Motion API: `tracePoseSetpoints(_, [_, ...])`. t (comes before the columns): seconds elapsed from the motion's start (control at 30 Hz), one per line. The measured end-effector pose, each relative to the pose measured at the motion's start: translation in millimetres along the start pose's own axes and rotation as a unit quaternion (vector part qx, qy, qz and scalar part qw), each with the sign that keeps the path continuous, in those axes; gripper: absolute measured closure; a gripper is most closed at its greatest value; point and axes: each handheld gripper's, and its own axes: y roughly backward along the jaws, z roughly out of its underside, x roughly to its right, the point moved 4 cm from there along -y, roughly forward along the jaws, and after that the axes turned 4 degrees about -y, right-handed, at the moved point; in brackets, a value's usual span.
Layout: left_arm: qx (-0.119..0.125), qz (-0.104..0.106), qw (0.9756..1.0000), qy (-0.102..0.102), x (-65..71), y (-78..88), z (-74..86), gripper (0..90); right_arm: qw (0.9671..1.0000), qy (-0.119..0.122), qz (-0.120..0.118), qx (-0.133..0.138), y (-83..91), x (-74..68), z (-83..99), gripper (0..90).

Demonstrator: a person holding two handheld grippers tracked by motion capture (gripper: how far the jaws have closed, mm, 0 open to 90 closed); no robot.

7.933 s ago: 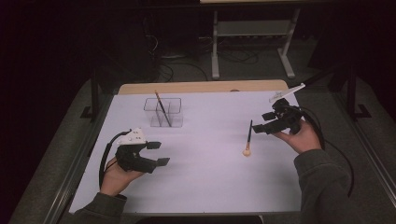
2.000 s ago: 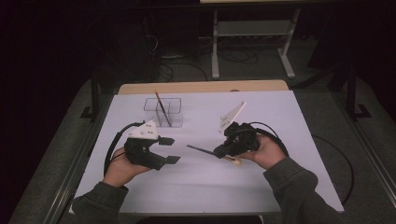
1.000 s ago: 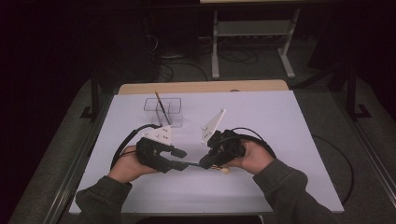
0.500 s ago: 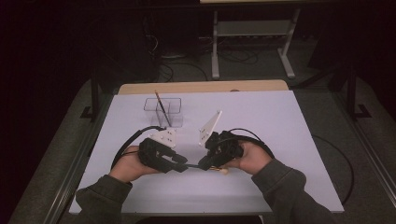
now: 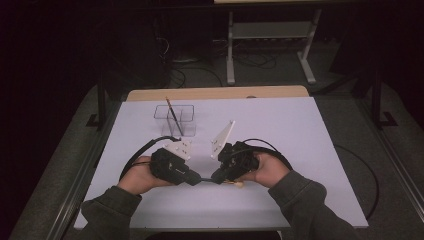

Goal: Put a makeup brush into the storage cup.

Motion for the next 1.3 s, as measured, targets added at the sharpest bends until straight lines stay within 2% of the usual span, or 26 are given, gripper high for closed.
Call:
tracePoseSetpoints(0.13, [-0.005, 0.011, 0.9999, -0.005, 1.9, -0.9, 0.7, 84.1, 1.0, 0.009, 0.0, -0.001, 0.0, -1.3, 0.1, 82.6])
tracePoseSetpoints(0.27, [-0.005, 0.005, 0.9999, -0.013, 2.3, -1.4, 0.3, 84.7, 0.9996, 0.025, 0.009, 0.0, -0.2, -3.4, 1.0, 82.5])
tracePoseSetpoints(0.37, [0.001, 0.005, 0.9999, -0.011, 2.6, 0.1, 0.8, 84.8, 0.9996, 0.024, 0.008, 0.008, 0.6, -2.6, 2.2, 81.0])
tracePoseSetpoints(0.4, [0.004, 0.002, 1.0, -0.007, 2.7, 0.8, 1.5, 84.9, 0.9996, 0.025, 0.004, 0.016, 1.2, -2.5, 2.6, 75.1])
tracePoseSetpoints(0.43, [0.004, 0.002, 1.0, -0.007, 2.7, 0.8, 1.5, 84.9, 0.9996, 0.025, 0.004, 0.016, 1.2, -2.5, 2.6, 75.1])
tracePoseSetpoints(0.47, [0.004, 0.001, 0.9999, -0.01, 2.3, 1.5, 1.7, 84.9, 0.9995, 0.02, 0.006, 0.022, 2.6, 0.0, 4.0, 69.3])
tracePoseSetpoints(0.63, [0.01, -0.009, 0.9998, -0.013, 2.1, 5.9, 3.0, 84.9, 0.9995, 0.015, 0.006, 0.027, 3.3, 4.5, 11.5, 65.7])
tracePoseSetpoints(0.8, [0.019, -0.013, 0.9996, -0.015, 3.5, 9.8, 5.7, 84.9, 0.9992, 0.011, 0.003, 0.038, 4.5, 7.7, 19.6, 67.9])
tracePoseSetpoints(0.87, [0.02, -0.014, 0.9996, -0.014, 4.3, 10.2, 6.6, 84.9, 0.9992, 0.01, -0.002, 0.039, 5.3, 7.8, 20.9, 72.6])
tracePoseSetpoints(0.97, [0.022, -0.01, 0.9996, -0.016, 4.8, 11.0, 7.6, 84.9, 0.9989, 0.024, -0.013, 0.039, 6.6, 7.5, 21.0, 81.2])
tracePoseSetpoints(1.2, [0.03, 0.003, 0.9995, -0.009, 4.9, 8.3, 9.3, 84.5, 0.9988, 0.031, -0.025, 0.029, 6.1, 5.1, 19.8, 82.9])
tracePoseSetpoints(1.3, [0.023, 0.006, 0.9997, -0.002, 5.0, 6.2, 8.8, 81.3, 0.999, 0.033, -0.025, 0.02, 6.3, 4.7, 18.7, 83.1])
